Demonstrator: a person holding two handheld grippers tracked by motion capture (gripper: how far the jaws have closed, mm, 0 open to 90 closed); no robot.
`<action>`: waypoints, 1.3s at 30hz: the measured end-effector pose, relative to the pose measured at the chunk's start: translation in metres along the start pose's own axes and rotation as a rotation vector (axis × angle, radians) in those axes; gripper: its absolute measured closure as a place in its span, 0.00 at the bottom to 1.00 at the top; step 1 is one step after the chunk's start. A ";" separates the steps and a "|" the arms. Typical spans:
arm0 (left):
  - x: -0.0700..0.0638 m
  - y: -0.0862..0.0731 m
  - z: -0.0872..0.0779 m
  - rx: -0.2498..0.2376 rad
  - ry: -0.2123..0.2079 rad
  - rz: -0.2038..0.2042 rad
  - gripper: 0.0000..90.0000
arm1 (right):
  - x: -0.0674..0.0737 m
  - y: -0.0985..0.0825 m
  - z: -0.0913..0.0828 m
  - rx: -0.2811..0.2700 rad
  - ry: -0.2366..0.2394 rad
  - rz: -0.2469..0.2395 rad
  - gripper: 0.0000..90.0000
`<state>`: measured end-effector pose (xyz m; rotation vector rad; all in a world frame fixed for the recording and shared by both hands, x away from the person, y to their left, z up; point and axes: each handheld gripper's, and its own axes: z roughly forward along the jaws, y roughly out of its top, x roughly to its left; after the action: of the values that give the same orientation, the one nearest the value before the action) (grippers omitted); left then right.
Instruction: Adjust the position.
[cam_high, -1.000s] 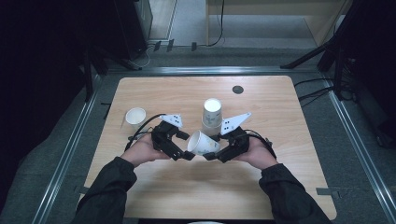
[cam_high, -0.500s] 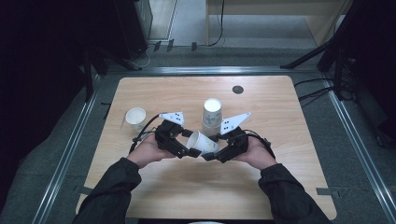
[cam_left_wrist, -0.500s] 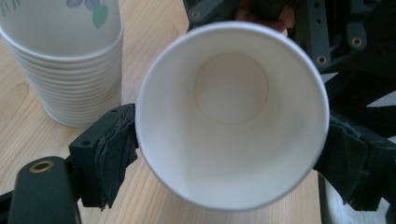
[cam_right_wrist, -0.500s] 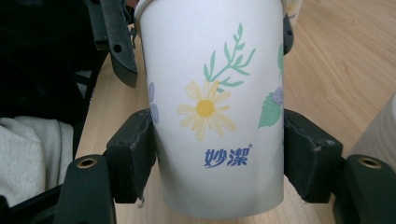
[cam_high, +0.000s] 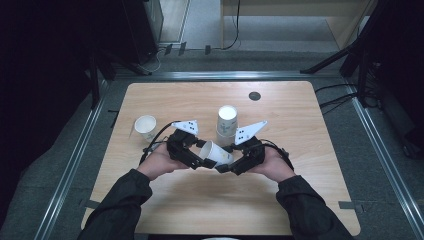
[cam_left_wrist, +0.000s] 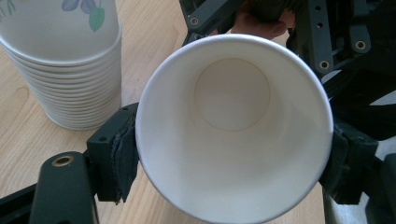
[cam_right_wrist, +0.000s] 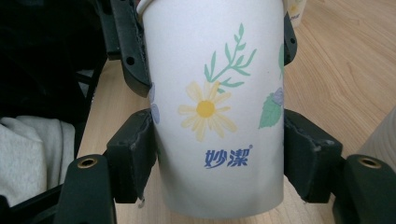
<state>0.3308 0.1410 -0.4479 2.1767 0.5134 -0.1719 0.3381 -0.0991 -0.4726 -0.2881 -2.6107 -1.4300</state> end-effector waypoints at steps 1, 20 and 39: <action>0.000 0.000 0.000 0.000 -0.001 0.002 0.23 | 0.000 0.000 0.000 0.001 0.001 0.000 0.37; 0.002 0.001 -0.028 -0.018 0.037 0.006 0.25 | -0.003 -0.002 -0.004 0.013 -0.048 0.025 0.27; 0.017 -0.015 -0.072 0.087 0.178 -0.029 0.25 | -0.005 -0.006 -0.011 0.025 -0.162 0.037 0.27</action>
<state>0.3357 0.2108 -0.4203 2.2828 0.6487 -0.0166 0.3415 -0.1122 -0.4729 -0.4652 -2.7313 -1.4167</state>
